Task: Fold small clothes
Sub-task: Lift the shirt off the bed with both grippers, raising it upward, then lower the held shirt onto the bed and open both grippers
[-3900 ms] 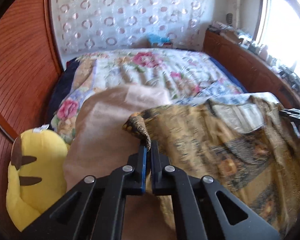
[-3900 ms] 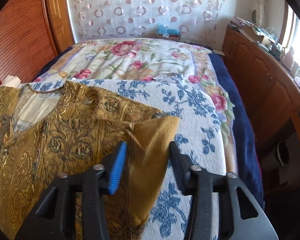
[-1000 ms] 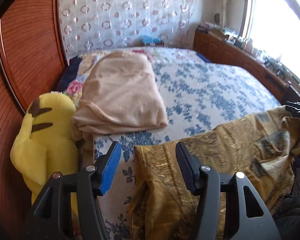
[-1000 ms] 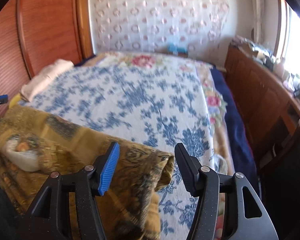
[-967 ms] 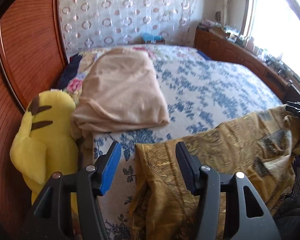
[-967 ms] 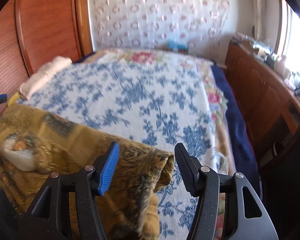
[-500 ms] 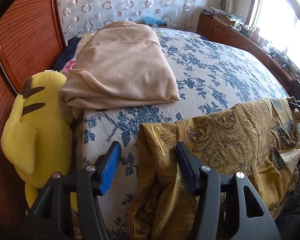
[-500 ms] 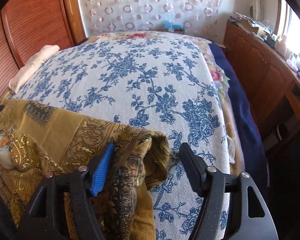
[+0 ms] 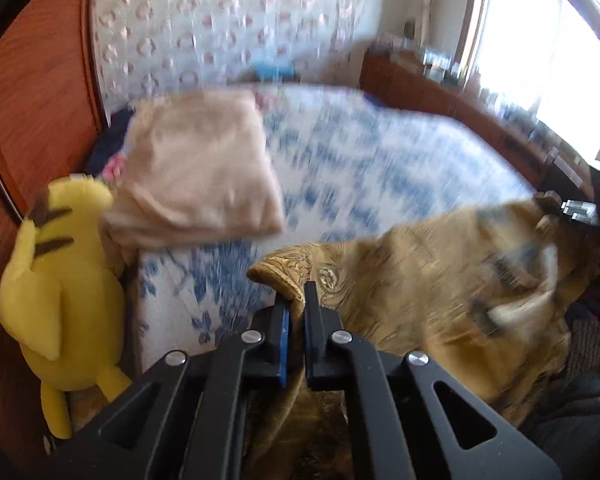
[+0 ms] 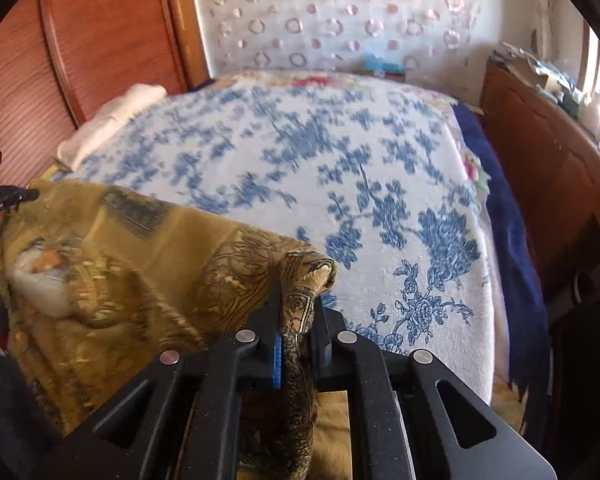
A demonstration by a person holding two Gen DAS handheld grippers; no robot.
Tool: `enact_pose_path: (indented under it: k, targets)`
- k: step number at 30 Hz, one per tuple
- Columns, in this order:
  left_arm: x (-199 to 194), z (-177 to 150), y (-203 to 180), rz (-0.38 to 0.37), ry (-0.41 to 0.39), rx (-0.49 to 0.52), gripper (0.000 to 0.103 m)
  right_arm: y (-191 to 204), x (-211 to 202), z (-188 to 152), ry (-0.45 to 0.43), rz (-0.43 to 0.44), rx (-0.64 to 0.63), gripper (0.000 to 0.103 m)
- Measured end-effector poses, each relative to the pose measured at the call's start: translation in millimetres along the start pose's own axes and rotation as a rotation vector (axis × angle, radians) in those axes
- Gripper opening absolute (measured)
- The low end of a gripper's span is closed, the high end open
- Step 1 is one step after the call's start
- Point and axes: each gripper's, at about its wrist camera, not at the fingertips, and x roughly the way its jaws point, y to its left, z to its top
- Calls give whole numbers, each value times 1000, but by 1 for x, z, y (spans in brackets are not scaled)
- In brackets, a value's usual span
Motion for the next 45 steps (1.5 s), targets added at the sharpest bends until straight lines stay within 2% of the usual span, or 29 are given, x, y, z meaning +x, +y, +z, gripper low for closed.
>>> enact_pose_path:
  k: [6, 8, 12, 16, 19, 22, 26, 31, 36, 37, 38, 39, 40, 41, 45]
  targets:
    - [-88, 34, -26, -28, -219, 35, 2, 23, -100, 29, -233, -4, -45, 5]
    - [-118, 49, -37, -43, -285, 59, 2, 28, -131, 44, -278, 16, -63, 5]
    - [-163, 75, -40, -38, -404, 78, 2, 43, -192, 78, -389, -40, -138, 5]
    - [-194, 105, -34, -23, -477, 84, 2, 47, -240, 107, -474, -66, -170, 5]
    - [-200, 125, -24, -16, -498, 76, 2, 44, -269, 130, -527, -86, -183, 5]
    - [-193, 144, -14, 23, -508, 72, 2, 37, -278, 149, -546, -82, -179, 5]
    - [-157, 173, 8, 54, -482, 38, 2, 27, -250, 182, -517, -123, -171, 5]
    - [-91, 204, 26, 108, -407, 26, 2, 5, -172, 231, -431, -164, -135, 5]
    - [-15, 213, 33, 212, -344, 40, 4, -10, -90, 249, -382, -214, -116, 6]
    - [-3, 213, 35, 213, -317, 36, 7, -13, -65, 249, -358, -243, -118, 12]
    - [15, 210, 41, 196, -257, 19, 13, -16, -49, 247, -331, -263, -104, 27]
    - [25, 207, 42, 179, -224, 8, 16, -20, -27, 246, -282, -289, -86, 36]
    - [30, 200, 42, 175, -217, 2, 24, -23, -10, 241, -240, -304, -71, 48]
    - [34, 194, 40, 182, -218, 5, 36, -26, 2, 236, -214, -315, -59, 50]
    - [41, 164, 29, 137, -166, 18, 52, -32, 24, 206, -157, -286, -39, 50]
